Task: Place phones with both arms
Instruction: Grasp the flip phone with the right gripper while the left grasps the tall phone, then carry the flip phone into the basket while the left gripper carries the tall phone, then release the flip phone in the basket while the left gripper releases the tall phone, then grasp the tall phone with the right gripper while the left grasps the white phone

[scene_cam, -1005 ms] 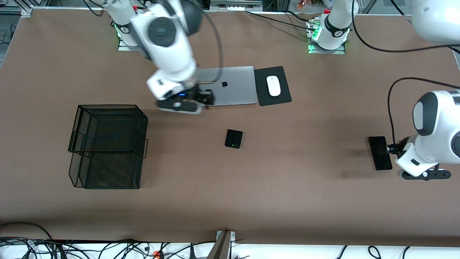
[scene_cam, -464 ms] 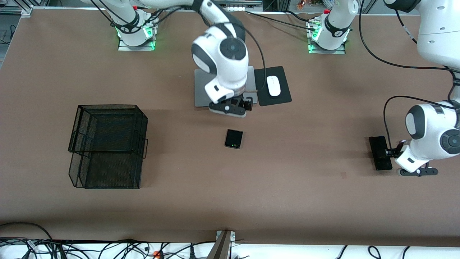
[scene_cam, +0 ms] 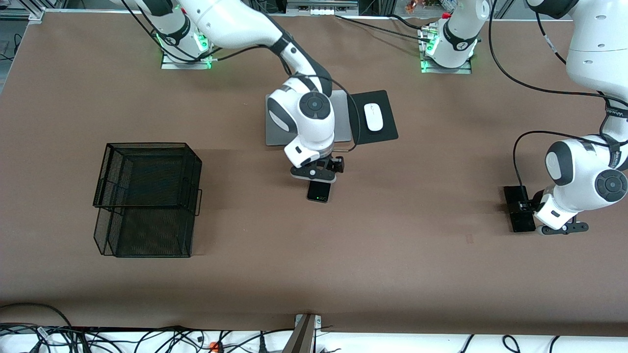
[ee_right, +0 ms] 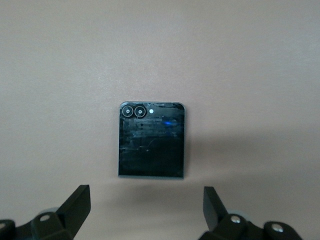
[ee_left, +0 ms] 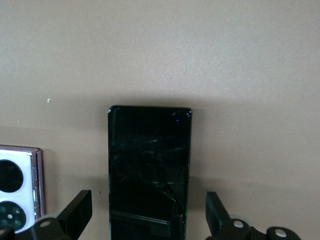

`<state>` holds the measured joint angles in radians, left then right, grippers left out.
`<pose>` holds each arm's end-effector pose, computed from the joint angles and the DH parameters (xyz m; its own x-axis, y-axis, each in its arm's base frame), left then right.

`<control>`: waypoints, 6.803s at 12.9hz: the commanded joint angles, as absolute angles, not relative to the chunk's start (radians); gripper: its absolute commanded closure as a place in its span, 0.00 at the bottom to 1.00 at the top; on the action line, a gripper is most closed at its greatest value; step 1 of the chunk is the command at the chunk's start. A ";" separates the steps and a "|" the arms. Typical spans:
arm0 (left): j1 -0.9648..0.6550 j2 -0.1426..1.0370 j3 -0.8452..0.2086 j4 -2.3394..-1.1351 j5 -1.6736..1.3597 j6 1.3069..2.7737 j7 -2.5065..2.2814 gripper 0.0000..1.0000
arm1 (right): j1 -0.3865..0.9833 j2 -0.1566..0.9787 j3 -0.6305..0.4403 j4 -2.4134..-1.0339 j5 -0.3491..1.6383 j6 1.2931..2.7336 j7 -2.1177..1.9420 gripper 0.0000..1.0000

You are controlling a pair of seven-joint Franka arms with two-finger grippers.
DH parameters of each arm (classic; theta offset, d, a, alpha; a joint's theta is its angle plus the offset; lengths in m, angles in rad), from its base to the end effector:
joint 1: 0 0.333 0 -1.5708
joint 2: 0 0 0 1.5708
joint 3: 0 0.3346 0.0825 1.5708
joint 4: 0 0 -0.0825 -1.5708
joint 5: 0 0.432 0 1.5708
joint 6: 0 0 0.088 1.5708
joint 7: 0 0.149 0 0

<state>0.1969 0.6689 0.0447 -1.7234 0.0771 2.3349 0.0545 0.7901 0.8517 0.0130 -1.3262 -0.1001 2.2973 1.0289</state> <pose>0.6853 0.1713 0.1310 0.9901 0.1252 -0.0640 0.1202 -0.9898 -0.0767 0.5701 0.5800 0.1754 0.9777 -0.1705 0.1224 -0.1638 -0.9845 -0.0630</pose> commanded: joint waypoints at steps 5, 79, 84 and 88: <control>0.219 0.695 0.031 -1.755 0.057 2.356 0.106 0.00 | 0.787 0.949 -0.002 -1.308 -0.110 2.431 1.077 0.00; -0.277 0.569 0.173 -1.433 -0.074 1.652 -0.234 0.00 | 0.893 0.581 -0.560 -1.458 0.245 1.939 0.331 0.00; -0.158 0.604 0.173 -1.503 0.094 1.767 -0.184 0.00 | 0.928 0.733 -0.368 -1.307 0.236 2.054 0.612 0.00; 0.042 0.557 0.173 -1.572 0.138 1.928 0.045 0.00 | 1.037 0.825 -0.365 -1.270 0.235 2.164 0.686 0.00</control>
